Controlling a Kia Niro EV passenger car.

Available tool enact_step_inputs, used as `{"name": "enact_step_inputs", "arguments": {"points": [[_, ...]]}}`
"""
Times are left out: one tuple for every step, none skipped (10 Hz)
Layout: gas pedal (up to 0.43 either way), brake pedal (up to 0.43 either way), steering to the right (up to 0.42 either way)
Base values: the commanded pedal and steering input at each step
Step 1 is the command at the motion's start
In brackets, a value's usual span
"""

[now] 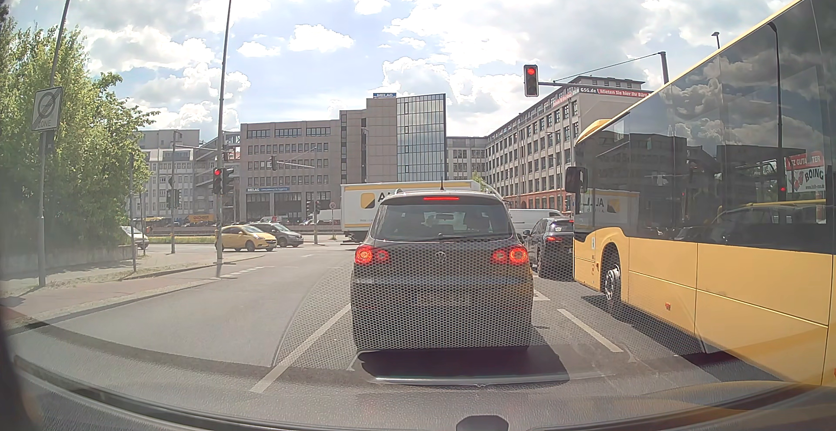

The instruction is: Follow the waypoints while adhering to traffic rules and regulations

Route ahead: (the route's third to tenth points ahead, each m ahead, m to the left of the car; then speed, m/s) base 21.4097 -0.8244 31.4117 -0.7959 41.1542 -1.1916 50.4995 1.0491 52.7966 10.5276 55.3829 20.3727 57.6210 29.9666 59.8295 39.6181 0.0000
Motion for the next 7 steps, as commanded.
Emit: {"name": "enact_step_inputs", "arguments": {"points": [[0.0,0.287,-0.001],[0.0,0.287,-0.001],[0.0,0.287,-0.001],[0.0,0.287,-0.001],[0.0,0.287,-0.001],[0.0,0.287,-0.001],[0.0,0.287,-0.001]]}}
